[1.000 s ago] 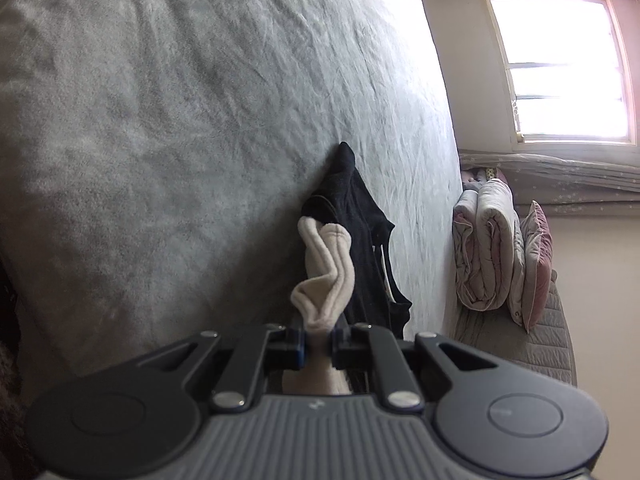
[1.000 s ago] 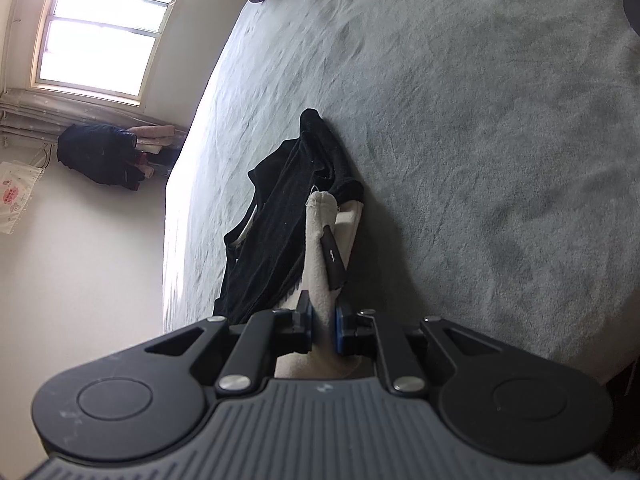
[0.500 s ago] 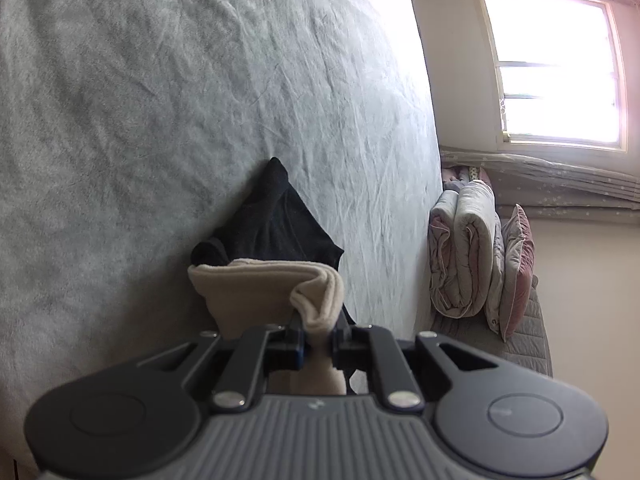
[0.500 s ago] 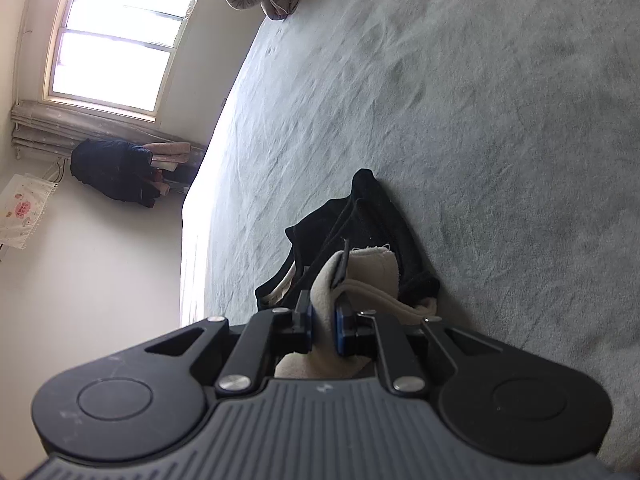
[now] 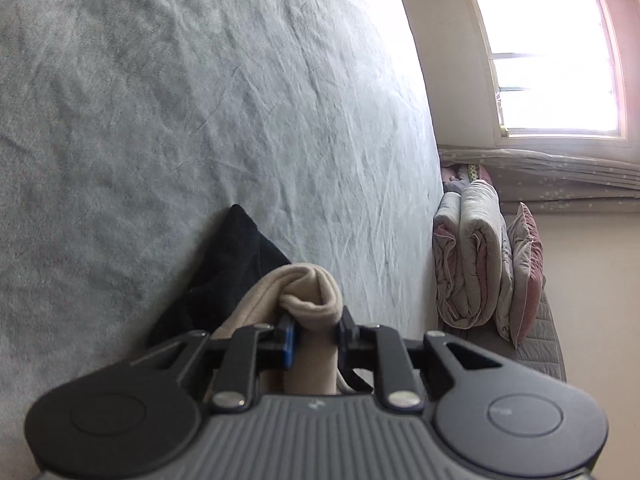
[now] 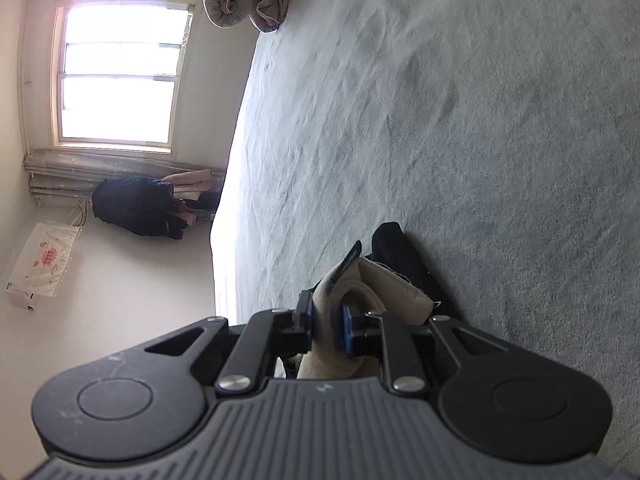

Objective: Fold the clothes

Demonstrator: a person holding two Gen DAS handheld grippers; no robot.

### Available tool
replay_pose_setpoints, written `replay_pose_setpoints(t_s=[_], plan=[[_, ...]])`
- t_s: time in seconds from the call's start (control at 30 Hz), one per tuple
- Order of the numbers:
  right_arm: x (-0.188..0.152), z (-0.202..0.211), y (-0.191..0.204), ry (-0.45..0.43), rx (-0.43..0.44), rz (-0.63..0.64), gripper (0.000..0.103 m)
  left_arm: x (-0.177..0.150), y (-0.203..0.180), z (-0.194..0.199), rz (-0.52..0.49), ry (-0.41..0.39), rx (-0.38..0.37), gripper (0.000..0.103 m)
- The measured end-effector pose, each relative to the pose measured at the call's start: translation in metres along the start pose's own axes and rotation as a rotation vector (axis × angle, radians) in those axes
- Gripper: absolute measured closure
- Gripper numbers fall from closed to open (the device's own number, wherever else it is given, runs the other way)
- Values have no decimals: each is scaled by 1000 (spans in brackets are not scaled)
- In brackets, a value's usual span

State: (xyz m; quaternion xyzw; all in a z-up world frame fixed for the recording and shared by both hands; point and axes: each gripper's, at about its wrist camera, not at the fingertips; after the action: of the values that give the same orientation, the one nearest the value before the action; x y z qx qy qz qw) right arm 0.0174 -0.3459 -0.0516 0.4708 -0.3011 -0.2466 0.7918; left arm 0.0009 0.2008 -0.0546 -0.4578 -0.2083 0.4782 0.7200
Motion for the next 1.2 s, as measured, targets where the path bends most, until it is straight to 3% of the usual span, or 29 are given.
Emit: replay_pose_setpoints(t_s=[0.03,0.1,0.13,0.2,0.23,0.37,0.47,0.57,0.63,0.83,1.0,1.03,1.07,1.1,1.13,1.2], plan=[[2,-2,0,-1,9,-4,82,1,-4,-2,-27,-1,-1,78],[5,-4,2,-5,18,11,78,2,-13,-1,-98,-22,-21,60],[6,-4,5,-12,19,29,75,3,-17,0,-128,-42,-29,57],[8,-2,8,-44,19,64,49,5,-22,3,-172,-79,-34,48],[9,-1,10,-60,15,79,45,6,-25,4,-192,-97,-34,46],[10,1,13,-92,-3,125,45,13,-28,1,-253,-150,28,42],[6,-1,18,-101,-53,188,45,12,-35,-7,-399,-195,132,40],[-3,-5,28,-116,-140,337,45,9,-39,-21,-562,-238,244,40],[-12,-14,35,-113,-212,466,45,13,-39,-32,-605,-220,276,40],[-35,-38,42,-96,-319,697,45,17,-36,-50,-668,-172,230,47],[-39,-49,41,-137,-368,805,45,7,-37,-59,-722,-150,194,93],[-37,-51,41,-145,-369,821,46,4,-37,-58,-737,-160,187,95],[-34,-54,41,-147,-367,836,61,-1,-39,-55,-761,-188,168,96],[-33,-56,41,-143,-368,845,85,-4,-40,-51,-771,-215,147,96],[-33,-56,43,-151,-376,855,92,-7,-41,-46,-780,-243,124,96],[-35,-55,48,-186,-391,875,94,-14,-43,-34,-796,-306,59,97]])
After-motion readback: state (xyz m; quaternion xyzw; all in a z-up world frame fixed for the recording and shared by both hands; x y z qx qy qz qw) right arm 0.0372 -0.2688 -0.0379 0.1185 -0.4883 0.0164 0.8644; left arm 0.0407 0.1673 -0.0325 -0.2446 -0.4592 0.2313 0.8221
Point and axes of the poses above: each gripper's, at about its wrist camera, not at the fingertips, and z roughly against the way its jaws point, y to its left, x to its top, and after that the axes turned 12 degrees about z, right-handed
